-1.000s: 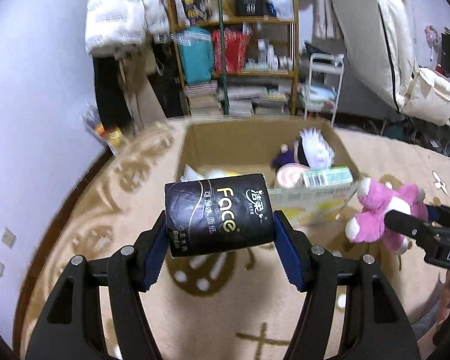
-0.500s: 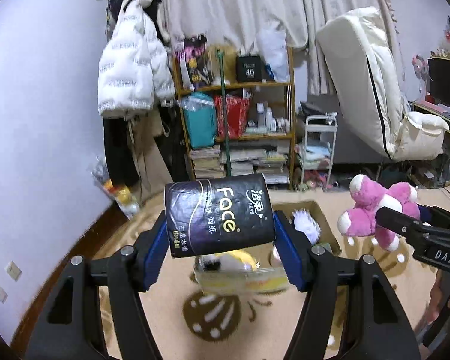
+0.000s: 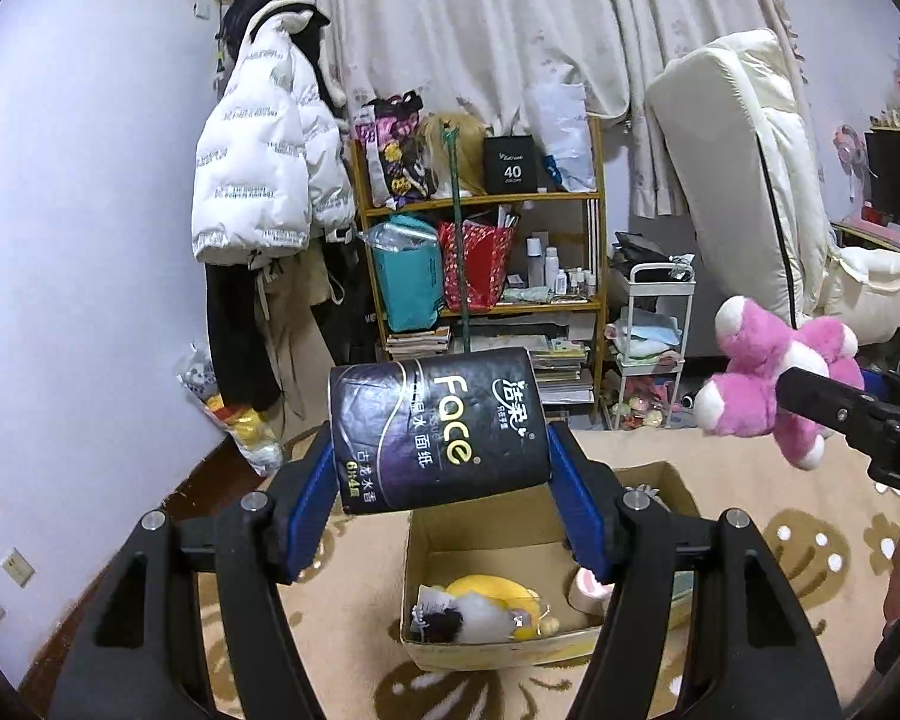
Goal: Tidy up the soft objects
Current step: 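Lift the pink bear and black Face pack and carry them over the box, then open both tools to drop the bear and Face pack into the box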
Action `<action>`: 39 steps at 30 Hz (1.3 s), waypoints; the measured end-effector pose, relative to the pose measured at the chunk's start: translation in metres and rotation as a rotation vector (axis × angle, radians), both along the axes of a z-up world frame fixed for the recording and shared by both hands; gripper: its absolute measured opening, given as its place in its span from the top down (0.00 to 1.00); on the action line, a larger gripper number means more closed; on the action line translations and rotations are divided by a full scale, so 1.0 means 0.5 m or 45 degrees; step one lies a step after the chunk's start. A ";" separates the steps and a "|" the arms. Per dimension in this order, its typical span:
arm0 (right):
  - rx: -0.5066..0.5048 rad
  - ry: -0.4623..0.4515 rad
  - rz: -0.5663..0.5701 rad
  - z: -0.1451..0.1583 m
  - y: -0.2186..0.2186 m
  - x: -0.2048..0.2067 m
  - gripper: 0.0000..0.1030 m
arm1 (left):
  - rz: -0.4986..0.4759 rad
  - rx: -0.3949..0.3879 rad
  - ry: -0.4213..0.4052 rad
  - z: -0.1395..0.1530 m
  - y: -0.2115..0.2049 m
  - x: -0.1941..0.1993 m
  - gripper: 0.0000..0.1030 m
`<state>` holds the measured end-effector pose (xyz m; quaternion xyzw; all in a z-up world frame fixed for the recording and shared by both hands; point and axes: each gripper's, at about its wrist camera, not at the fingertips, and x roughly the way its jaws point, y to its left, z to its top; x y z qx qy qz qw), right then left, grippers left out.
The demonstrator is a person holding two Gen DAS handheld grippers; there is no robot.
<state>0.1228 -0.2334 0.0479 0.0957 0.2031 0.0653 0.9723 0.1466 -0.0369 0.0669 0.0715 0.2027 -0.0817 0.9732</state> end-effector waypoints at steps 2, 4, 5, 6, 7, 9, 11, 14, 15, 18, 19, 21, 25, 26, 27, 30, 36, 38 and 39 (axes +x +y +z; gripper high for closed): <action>-0.016 -0.004 -0.002 -0.012 0.002 0.013 0.27 | 0.009 -0.009 0.021 -0.019 0.004 0.017 0.36; -0.016 0.001 0.003 -0.029 0.004 0.026 0.27 | 0.018 -0.009 0.042 -0.039 0.006 0.032 0.36; -0.017 0.006 0.005 -0.039 0.006 0.031 0.27 | 0.016 -0.012 0.048 -0.047 0.008 0.037 0.36; -0.018 0.012 0.007 -0.048 0.007 0.036 0.27 | 0.016 -0.016 0.055 -0.055 0.010 0.043 0.36; -0.020 0.024 0.012 -0.060 0.010 0.045 0.27 | 0.019 -0.018 0.067 -0.063 0.012 0.049 0.36; -0.012 0.042 0.019 -0.081 0.013 0.054 0.27 | 0.026 -0.016 0.093 -0.080 0.014 0.061 0.36; 0.003 0.070 0.023 -0.104 0.014 0.067 0.27 | 0.029 -0.007 0.118 -0.096 0.012 0.071 0.36; 0.021 0.112 0.032 -0.133 0.013 0.084 0.27 | 0.027 0.012 0.153 -0.122 0.007 0.081 0.36; 0.023 0.126 0.036 -0.143 0.014 0.090 0.27 | 0.025 0.018 0.166 -0.130 0.004 0.084 0.36; 0.021 0.152 0.043 -0.162 0.016 0.102 0.27 | 0.017 0.022 0.212 -0.154 -0.004 0.094 0.36; 0.022 0.159 0.045 -0.167 0.017 0.105 0.27 | 0.015 0.023 0.221 -0.161 -0.008 0.096 0.36; 0.023 0.173 0.052 -0.177 0.018 0.112 0.27 | 0.009 0.040 0.237 -0.174 -0.017 0.101 0.36; 0.028 0.216 0.066 -0.197 0.021 0.121 0.27 | -0.019 0.071 0.267 -0.195 -0.035 0.103 0.36; 0.040 0.223 0.077 -0.202 0.021 0.122 0.27 | -0.024 0.073 0.272 -0.197 -0.037 0.102 0.35; 0.047 0.228 0.083 -0.204 0.020 0.122 0.27 | -0.027 0.079 0.278 -0.202 -0.040 0.102 0.35; 0.047 0.259 0.086 -0.217 0.020 0.127 0.26 | -0.025 0.086 0.288 -0.211 -0.045 0.099 0.35; 0.048 0.300 0.105 -0.232 0.022 0.129 0.25 | -0.012 0.139 0.295 -0.228 -0.059 0.092 0.35; 0.041 0.307 0.106 -0.233 0.023 0.126 0.25 | -0.012 0.160 0.288 -0.228 -0.063 0.089 0.30; 0.038 0.313 0.109 -0.234 0.022 0.126 0.25 | -0.012 0.160 0.287 -0.227 -0.063 0.088 0.26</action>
